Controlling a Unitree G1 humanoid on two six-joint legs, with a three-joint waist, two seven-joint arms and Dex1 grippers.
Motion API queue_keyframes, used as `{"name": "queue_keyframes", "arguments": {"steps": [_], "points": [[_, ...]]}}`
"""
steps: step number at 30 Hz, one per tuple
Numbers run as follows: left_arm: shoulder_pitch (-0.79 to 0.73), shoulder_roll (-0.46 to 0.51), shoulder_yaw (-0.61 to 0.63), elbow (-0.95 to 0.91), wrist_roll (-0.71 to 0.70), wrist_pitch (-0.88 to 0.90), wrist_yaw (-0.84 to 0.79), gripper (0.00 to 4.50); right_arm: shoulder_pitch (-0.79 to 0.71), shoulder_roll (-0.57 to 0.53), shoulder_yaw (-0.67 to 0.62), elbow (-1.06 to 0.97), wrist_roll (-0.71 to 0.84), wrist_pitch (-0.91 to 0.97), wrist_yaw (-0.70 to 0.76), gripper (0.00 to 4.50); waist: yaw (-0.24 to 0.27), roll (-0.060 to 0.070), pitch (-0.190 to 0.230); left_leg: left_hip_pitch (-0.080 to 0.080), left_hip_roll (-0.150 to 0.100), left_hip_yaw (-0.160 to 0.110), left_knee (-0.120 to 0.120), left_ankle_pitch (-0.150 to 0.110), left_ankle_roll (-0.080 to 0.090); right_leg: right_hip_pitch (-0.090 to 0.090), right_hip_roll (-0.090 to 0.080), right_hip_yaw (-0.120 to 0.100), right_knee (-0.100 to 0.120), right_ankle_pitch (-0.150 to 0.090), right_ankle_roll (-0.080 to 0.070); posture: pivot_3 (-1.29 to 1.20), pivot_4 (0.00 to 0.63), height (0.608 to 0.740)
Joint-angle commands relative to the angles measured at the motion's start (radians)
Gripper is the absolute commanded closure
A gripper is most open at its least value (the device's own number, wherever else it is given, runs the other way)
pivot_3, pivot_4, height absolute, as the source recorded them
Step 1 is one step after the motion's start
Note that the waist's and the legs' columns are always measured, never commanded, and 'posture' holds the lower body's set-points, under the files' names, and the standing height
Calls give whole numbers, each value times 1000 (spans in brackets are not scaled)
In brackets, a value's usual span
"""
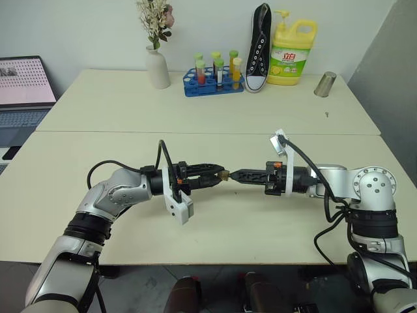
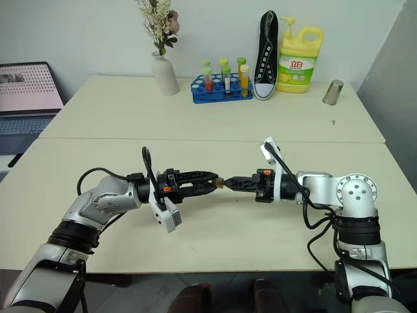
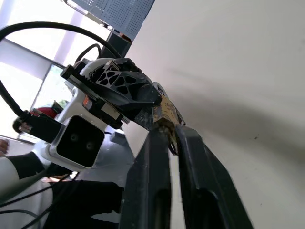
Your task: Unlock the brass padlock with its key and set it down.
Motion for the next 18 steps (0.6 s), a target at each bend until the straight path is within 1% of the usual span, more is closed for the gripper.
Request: {"name": "queue_keyframes", "arguments": {"steps": [1,7,8,11,15,18], "points": [[-2,7,-3,-39,-6,-8,12,3543,32,-84,77,-146,-177,-90,174,2835,1,0,0,0,0,0,0,0,0,0,0,0,0,0,0,0,150,740],[-3,10,-7,-39,-10,-3,18,3543,100,-177,128,-233,-379,-253,382,642,1,0,0,0,0,0,0,0,0,0,0,-1,0,0,0,0,150,740],[-4,9,-8,-39,-10,-2,18,3543,114,-168,125,-242,-404,-285,390,291,2,0,0,0,0,0,0,0,0,0,0,0,0,0,0,0,150,740],[-4,7,-10,-39,-12,0,20,3543,139,-142,119,-253,-454,-339,400,284,1,0,0,0,0,0,0,0,0,0,0,-1,0,-2,4,0,150,740],[-9,4,-14,-34,-14,0,19,3543,139,-100,124,-245,-499,-364,394,284,1,0,0,0,0,0,0,0,0,0,0,0,0,-2,4,0,150,740],[-14,-2,-15,-30,-10,1,22,3543,123,-46,131,-228,-511,-361,383,284,1,0,0,0,0,0,0,0,0,0,0,0,0,-1,2,0,150,740]]}}
